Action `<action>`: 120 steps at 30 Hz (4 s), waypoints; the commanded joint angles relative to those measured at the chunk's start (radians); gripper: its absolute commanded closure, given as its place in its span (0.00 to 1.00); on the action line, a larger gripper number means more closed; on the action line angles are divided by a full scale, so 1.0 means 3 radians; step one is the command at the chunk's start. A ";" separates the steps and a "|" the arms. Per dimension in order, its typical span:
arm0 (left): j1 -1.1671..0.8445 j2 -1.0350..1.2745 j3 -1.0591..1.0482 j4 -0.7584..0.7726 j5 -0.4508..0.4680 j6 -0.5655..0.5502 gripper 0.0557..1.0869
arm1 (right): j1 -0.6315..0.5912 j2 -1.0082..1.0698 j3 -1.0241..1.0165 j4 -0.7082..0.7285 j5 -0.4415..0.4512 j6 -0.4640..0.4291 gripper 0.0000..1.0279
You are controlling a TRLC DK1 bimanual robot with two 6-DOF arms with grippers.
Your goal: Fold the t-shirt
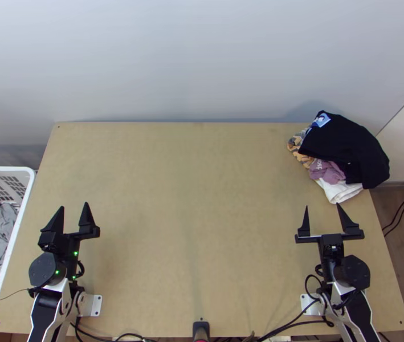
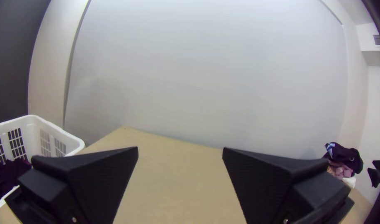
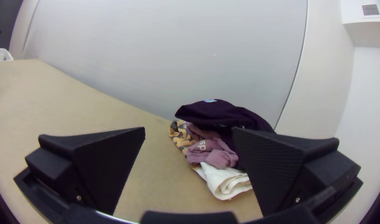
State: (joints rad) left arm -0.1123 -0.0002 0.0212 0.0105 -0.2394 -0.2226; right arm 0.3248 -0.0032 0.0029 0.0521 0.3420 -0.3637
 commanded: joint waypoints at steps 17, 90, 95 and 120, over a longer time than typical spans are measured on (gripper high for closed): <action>0.0001 0.0001 0.0001 0.0001 0.0000 0.0001 0.04 | 0.0001 0.0001 0.0001 0.0000 0.0000 0.0001 0.04; 0.0078 0.0001 -0.0004 0.0001 0.0010 0.0118 0.04 | 0.0267 0.1115 0.0691 0.0005 0.1135 0.0860 0.04; 0.0047 0.0001 0.0001 0.0001 0.0010 0.0118 0.04 | 0.0329 0.0348 0.0251 -0.0102 0.1079 0.0609 0.04; 0.1009 0.0415 0.1259 -0.0925 -0.0414 0.0681 0.04 | 0.0298 0.1637 0.0957 -0.0204 0.1095 0.0716 0.04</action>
State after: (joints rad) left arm 0.0471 0.0532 0.3115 -0.2371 -0.3584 -0.0135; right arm 0.4160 0.2584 0.1841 -0.0048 0.6659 -0.1650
